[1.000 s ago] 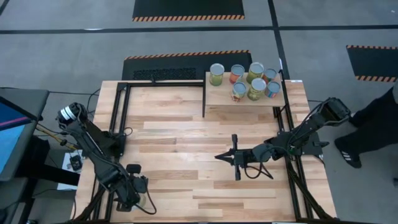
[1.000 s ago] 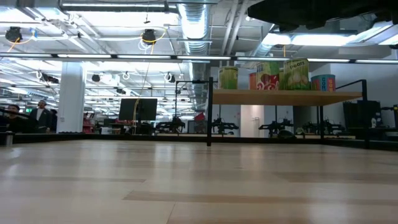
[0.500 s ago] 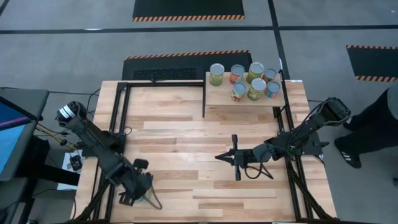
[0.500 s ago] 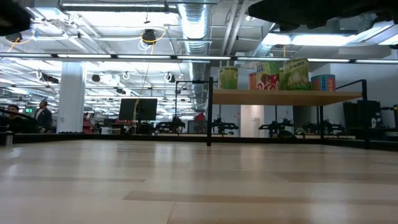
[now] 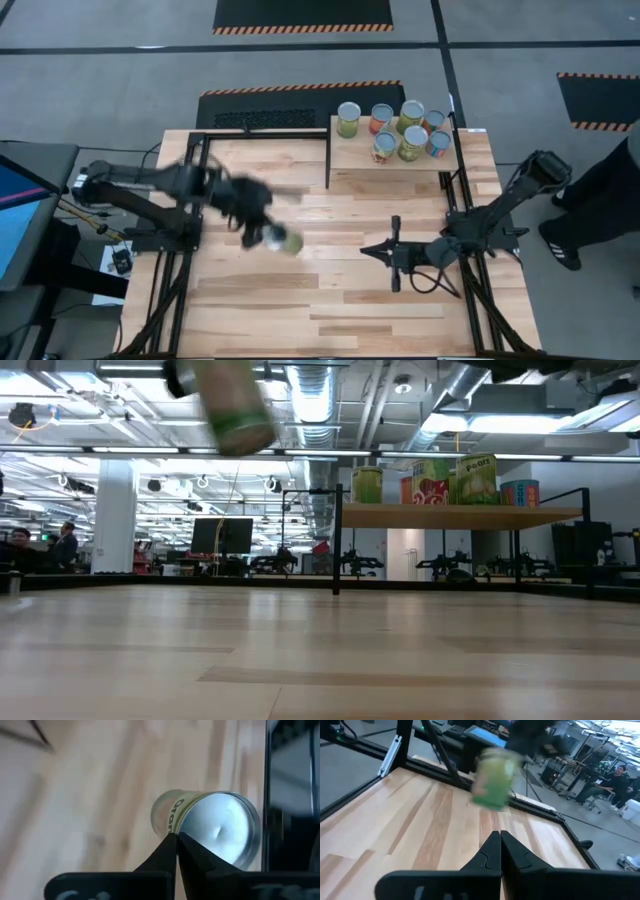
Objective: Pick and place cans onto a shelf
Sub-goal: Put the large canned oranges on the shelf and aligned with the large canned oranges
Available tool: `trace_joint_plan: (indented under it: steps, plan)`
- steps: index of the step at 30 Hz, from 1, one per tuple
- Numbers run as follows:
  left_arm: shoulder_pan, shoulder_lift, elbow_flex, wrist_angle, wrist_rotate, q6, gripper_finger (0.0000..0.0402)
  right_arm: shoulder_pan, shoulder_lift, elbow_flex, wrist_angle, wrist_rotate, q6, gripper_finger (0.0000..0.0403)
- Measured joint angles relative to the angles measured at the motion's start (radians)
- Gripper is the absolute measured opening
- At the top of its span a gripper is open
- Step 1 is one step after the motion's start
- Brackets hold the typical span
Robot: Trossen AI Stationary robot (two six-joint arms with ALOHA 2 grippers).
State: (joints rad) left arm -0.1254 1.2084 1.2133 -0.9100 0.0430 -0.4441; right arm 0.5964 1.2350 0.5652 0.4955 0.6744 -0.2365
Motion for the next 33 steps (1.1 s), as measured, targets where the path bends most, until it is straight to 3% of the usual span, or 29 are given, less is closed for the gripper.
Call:
trace_joint_plan:
  steps: [5,10,14,21,26,29,33]
  plan:
    - [0.273,0.086,0.231,-0.028,0.029,0.098,0.0,0.02,-0.021,0.0,-0.016,0.014,0.005,0.001]
    - [0.478,0.272,0.482,-0.072,0.166,0.152,0.0,0.017,-0.021,0.0,-0.04,0.015,0.032,0.0011]
    - [0.547,0.472,0.72,-0.143,0.219,0.204,0.0,0.009,-0.021,0.0,-0.069,0.015,0.061,0.001]
    - [0.564,0.814,1.147,-0.32,0.24,0.26,0.0,0.003,-0.021,0.0,-0.084,0.015,0.072,0.0011]
    - [0.585,0.858,1.082,-0.227,0.284,0.222,0.0,0.006,-0.021,0.0,-0.092,0.011,0.078,0.0011]
    - [0.59,0.886,1.082,-0.225,0.21,0.229,0.0,0.005,-0.021,0.0,-0.102,0.009,0.091,0.0011]
    - [0.583,0.892,1.081,-0.172,0.19,0.238,0.0,0.005,-0.021,0.0,-0.103,0.009,0.098,0.0011]
